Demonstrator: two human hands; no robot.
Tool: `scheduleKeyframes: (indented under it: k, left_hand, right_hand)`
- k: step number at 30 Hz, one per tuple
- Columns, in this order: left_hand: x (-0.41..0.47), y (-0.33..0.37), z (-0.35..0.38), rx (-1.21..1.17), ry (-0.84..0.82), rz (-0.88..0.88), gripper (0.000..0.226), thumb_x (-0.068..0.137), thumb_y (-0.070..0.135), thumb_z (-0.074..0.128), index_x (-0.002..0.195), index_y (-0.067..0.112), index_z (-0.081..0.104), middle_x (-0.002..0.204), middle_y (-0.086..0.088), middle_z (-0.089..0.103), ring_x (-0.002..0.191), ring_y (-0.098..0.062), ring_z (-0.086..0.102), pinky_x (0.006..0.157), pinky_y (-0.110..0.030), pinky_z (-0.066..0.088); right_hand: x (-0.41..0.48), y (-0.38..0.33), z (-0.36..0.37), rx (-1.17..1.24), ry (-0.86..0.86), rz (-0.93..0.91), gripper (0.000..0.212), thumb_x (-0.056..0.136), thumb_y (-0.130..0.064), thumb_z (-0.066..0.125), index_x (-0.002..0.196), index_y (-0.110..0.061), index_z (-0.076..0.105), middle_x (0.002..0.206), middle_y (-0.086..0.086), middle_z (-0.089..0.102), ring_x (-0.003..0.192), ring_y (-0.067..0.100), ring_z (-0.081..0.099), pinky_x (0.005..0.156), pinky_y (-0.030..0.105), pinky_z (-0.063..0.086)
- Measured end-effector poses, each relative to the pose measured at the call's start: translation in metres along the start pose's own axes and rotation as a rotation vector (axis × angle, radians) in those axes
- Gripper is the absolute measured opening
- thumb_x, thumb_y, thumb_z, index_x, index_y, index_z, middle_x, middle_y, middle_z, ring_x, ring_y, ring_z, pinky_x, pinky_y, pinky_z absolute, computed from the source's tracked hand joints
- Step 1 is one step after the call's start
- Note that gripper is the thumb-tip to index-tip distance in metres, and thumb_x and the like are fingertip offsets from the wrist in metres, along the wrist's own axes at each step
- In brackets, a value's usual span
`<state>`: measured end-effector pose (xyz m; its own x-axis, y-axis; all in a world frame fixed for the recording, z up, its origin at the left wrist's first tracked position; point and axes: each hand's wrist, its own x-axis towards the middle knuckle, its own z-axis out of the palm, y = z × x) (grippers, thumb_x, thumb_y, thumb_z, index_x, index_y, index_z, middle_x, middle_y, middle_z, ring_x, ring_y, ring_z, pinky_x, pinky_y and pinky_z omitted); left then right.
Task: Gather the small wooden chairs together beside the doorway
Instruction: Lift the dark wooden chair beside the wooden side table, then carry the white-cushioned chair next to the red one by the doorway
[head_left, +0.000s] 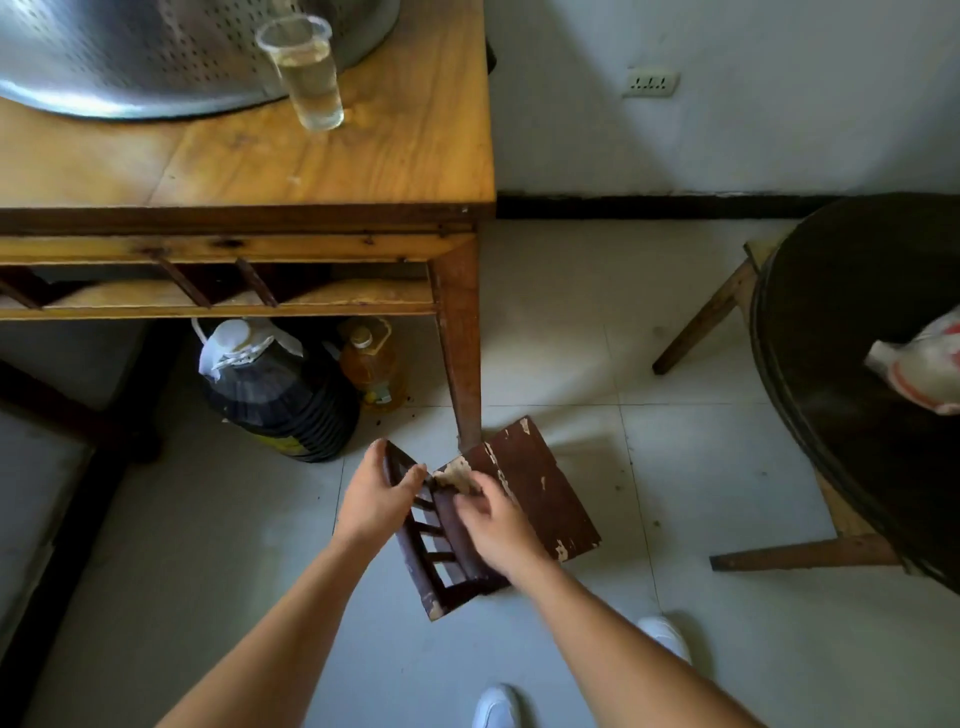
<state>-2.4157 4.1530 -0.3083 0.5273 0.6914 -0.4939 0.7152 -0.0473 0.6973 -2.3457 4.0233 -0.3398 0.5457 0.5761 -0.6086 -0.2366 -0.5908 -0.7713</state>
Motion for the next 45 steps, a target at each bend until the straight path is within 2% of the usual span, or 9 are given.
scheduleKeyframes:
  k: [2,4,8,13,17,23,28,38,45]
  left_hand:
    - [-0.018,0.038,-0.007,-0.097,-0.054,0.081,0.061,0.091,0.034,0.055,0.144,0.016,0.031,0.144,-0.01,0.045,0.128,-0.025,0.046,0.101,-0.032,0.037]
    - [-0.037,0.079,-0.01,-0.228,-0.15,0.138,0.054,0.094,0.035,0.049,0.143,0.018,0.033,0.135,-0.009,0.054,0.118,-0.022,0.053,0.093,-0.028,0.041]
    - [-0.081,0.156,-0.006,-0.426,-0.313,0.212,0.047,0.097,0.037,0.042,0.14,0.018,0.038,0.113,-0.009,0.066,0.092,-0.018,0.067,0.072,-0.025,0.053]
    - [-0.135,0.233,0.025,-0.425,-0.499,0.286,0.05,0.095,0.046,0.039,0.138,0.02,0.038,0.103,-0.007,0.072,0.087,-0.026,0.072,0.078,-0.037,0.057]
    - [-0.181,0.278,0.069,-0.372,-0.632,0.356,0.05,0.095,0.046,0.037,0.136,0.018,0.041,0.106,-0.012,0.071,0.092,-0.031,0.07,0.083,-0.042,0.056]
    - [-0.264,0.329,0.16,-0.28,-0.795,0.429,0.044,0.096,0.043,0.037,0.132,0.019,0.047,0.107,-0.016,0.069,0.092,-0.032,0.068,0.086,-0.044,0.055]
    - [-0.323,0.35,0.239,-0.201,-0.957,0.43,0.04,0.095,0.047,0.037,0.127,0.024,0.046,0.104,-0.014,0.071,0.09,-0.031,0.07,0.071,-0.036,0.056]
    - [-0.422,0.36,0.364,-0.012,-1.242,0.485,0.038,0.096,0.045,0.034,0.126,0.026,0.049,0.106,-0.016,0.07,0.094,-0.034,0.068,0.084,-0.044,0.054]
    - [-0.496,0.348,0.424,0.152,-1.419,0.577,0.035,0.097,0.045,0.032,0.122,0.028,0.05,0.1,-0.008,0.072,0.085,-0.028,0.071,0.069,-0.034,0.055]
  right_hand:
    - [-0.021,-0.029,-0.042,0.11,0.113,-0.023,0.043,0.093,-0.04,0.048,0.135,-0.03,0.045,0.128,0.0,0.058,0.107,0.012,0.057,0.095,0.034,0.048]
    - [-0.046,-0.055,-0.086,0.237,0.199,-0.051,0.04,0.096,-0.037,0.045,0.134,-0.028,0.046,0.126,0.001,0.059,0.096,0.011,0.06,0.082,0.031,0.053]
    - [-0.114,-0.089,-0.171,0.412,0.324,-0.088,0.044,0.096,-0.042,0.04,0.138,-0.027,0.04,0.119,0.002,0.061,0.098,0.019,0.063,0.076,0.036,0.054]
    - [-0.206,-0.089,-0.26,0.572,0.509,-0.142,0.043,0.096,-0.043,0.038,0.136,-0.027,0.042,0.104,-0.001,0.067,0.091,0.019,0.067,0.079,0.039,0.053]
    - [-0.277,-0.065,-0.32,0.663,0.637,-0.155,0.044,0.095,-0.048,0.039,0.135,-0.03,0.043,0.111,0.004,0.068,0.098,0.023,0.066,0.087,0.044,0.052]
    - [-0.389,0.006,-0.392,0.727,0.862,-0.166,0.046,0.095,-0.047,0.039,0.137,-0.029,0.041,0.11,0.005,0.069,0.096,0.023,0.067,0.071,0.037,0.054]
    - [-0.469,0.078,-0.428,0.803,0.986,-0.172,0.045,0.097,-0.045,0.036,0.138,-0.027,0.039,0.103,0.003,0.071,0.093,0.022,0.068,0.066,0.032,0.052]
    - [-0.591,0.18,-0.437,0.962,1.276,-0.181,0.04,0.096,-0.04,0.041,0.133,-0.023,0.045,0.11,0.012,0.07,0.096,0.028,0.067,0.077,0.036,0.052]
    - [-0.658,0.23,-0.402,1.043,1.504,-0.18,0.038,0.092,-0.042,0.046,0.126,-0.026,0.051,0.106,0.011,0.071,0.096,0.029,0.067,0.077,0.037,0.051]
